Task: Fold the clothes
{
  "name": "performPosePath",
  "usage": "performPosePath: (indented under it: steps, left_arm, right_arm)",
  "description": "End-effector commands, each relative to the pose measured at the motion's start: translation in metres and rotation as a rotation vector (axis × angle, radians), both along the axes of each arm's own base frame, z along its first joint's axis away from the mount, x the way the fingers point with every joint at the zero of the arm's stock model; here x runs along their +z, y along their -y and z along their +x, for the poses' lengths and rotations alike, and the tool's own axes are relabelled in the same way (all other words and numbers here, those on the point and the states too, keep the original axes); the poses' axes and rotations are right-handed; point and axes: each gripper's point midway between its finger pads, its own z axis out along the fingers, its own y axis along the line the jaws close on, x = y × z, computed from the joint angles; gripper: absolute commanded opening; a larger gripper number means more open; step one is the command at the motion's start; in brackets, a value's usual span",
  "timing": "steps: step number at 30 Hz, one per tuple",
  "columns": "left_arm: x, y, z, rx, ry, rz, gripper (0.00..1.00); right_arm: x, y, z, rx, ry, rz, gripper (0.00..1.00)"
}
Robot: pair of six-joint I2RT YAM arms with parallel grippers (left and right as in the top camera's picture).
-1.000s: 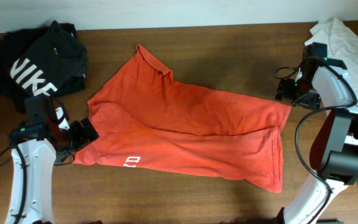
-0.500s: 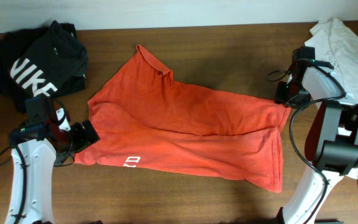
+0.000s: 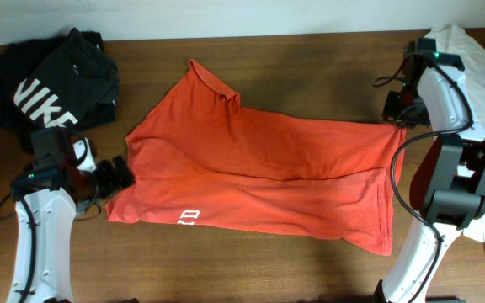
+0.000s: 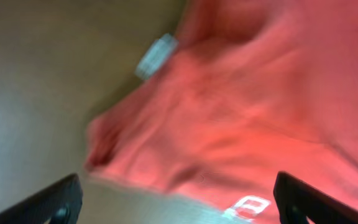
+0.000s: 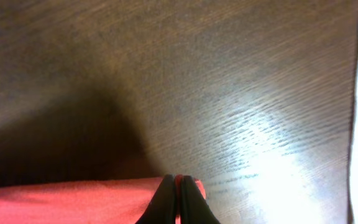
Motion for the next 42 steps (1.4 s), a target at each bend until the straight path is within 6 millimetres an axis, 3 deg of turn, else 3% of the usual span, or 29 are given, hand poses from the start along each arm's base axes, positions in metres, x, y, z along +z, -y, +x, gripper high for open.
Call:
performPosePath:
  steps: [1,5,7,11,13,16,17,18,19,20,23,28,31,32,34,36,39,41,42]
  left_arm:
    - [0.038,0.045,0.048,-0.285,0.309,-0.141,0.98]
    - [0.069,0.085,0.096,-0.457,0.548,-0.068,0.98]
    - [0.070,0.123,0.117,-0.561,0.628,-0.065,0.98]
    - [0.013,0.154,0.143,-0.583,0.531,0.018,0.98]
    - [-0.033,0.157,0.155,-0.571,0.467,0.067,0.84]
    - [-0.063,0.143,0.159,-0.491,0.398,0.091,0.79]
    - [-0.068,0.134,0.160,-0.465,0.378,0.137,0.73]
    - [-0.071,0.128,0.158,-0.450,0.359,0.162,0.62]
    - [-0.076,0.117,0.155,-0.429,0.327,0.182,0.37]
    - [-0.082,0.106,0.151,-0.407,0.292,0.190,0.22]
    - [-0.104,0.089,0.141,-0.379,0.212,0.183,0.11]
    - [-0.121,0.065,0.138,-0.327,0.164,0.204,0.10]
    - [-0.152,0.042,0.122,-0.281,0.063,0.199,0.10]
    - [-0.164,0.030,0.114,-0.255,0.013,0.219,0.01]
    - [-0.174,-0.014,0.086,-0.001,-0.118,0.283,0.01]
    - [-0.174,-0.032,0.069,0.151,-0.178,0.237,0.01]
    - [-0.171,-0.020,0.047,0.210,-0.259,0.138,0.01]
    - [-0.158,-0.014,0.029,0.222,-0.322,0.117,0.01]
    - [-0.151,-0.015,0.029,0.223,-0.313,0.122,0.01]
  right_arm:
    - [0.009,0.006,0.000,-0.019,0.001,-0.027,0.04]
    - [0.006,-0.009,0.005,-0.010,0.022,0.050,0.04]
    - [0.006,-0.012,0.004,-0.008,0.020,0.068,0.04]
    - [0.005,-0.017,0.000,-0.007,0.004,0.100,0.04]
    - [0.004,-0.023,-0.003,-0.006,-0.005,0.133,0.04]
    - [0.004,-0.024,-0.005,-0.006,-0.013,0.136,0.04]
    - [0.004,-0.024,-0.005,-0.006,-0.012,0.137,0.04]
    - [0.004,-0.024,-0.005,-0.006,-0.013,0.137,0.04]
    - [0.004,-0.024,-0.006,-0.007,-0.017,0.138,0.04]
    - [0.004,-0.024,-0.006,-0.007,-0.019,0.138,0.04]
    - [0.004,-0.027,-0.006,-0.005,-0.018,0.151,0.04]
    - [0.004,-0.028,-0.007,-0.005,-0.020,0.158,0.04]
    - [0.004,-0.029,-0.008,-0.004,-0.027,0.159,0.04]
    - [0.004,-0.032,-0.008,0.001,-0.029,0.159,0.04]
    - [0.004,-0.039,-0.006,0.020,-0.028,0.157,0.04]
    - [0.004,-0.046,-0.003,0.040,-0.022,0.152,0.04]
    - [0.004,-0.054,0.003,0.059,-0.008,0.150,0.04]
    - [0.005,-0.055,0.003,0.062,-0.006,0.149,0.08]
    - [0.006,-0.054,0.004,0.061,-0.002,0.148,0.30]
